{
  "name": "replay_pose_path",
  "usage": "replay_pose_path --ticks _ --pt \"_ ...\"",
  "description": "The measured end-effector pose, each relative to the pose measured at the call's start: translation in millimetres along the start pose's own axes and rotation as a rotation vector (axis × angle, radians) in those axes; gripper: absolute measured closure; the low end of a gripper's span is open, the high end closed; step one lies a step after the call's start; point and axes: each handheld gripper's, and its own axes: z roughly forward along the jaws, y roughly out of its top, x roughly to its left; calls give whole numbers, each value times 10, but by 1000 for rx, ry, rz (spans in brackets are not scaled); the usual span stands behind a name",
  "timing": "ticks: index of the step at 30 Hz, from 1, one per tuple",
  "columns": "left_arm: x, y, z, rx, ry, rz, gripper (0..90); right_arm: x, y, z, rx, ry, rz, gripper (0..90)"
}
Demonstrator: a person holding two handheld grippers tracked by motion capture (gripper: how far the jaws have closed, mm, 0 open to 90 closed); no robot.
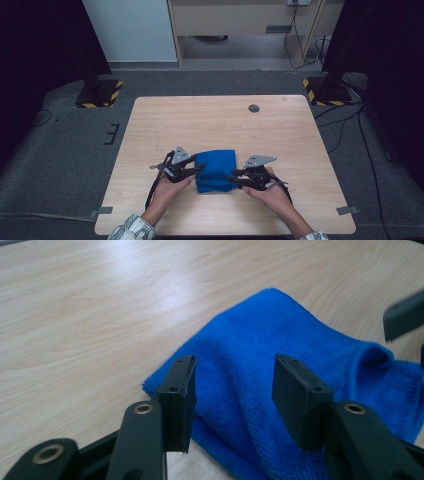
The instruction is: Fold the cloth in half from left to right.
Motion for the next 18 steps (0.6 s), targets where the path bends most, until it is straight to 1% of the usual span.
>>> replay_pose_path --ticks 4,6,8,12,15,16,18 --pt "-35 -15 -3 11 0 10 516 1 55 -37 -27 -4 12 575" --pt "-57 -33 -12 21 -1 23 516 -13 74 -48 -41 -7 18 558" --pt "-73 -53 -14 32 -2 33 515 -33 94 -50 -48 -18 22 530" --pt "-80 -73 1 48 2 43 514 -107 149 -2 -63 -57 53 483" --pt "-86 -96 8 62 2 49 512 -148 158 76 -48 -90 60 456" --pt "-87 -103 10 68 1 51 511 -156 148 117 -32 -105 61 448" --pt "-85 -101 3 68 5 57 508 -156 122 179 4 -124 41 436"
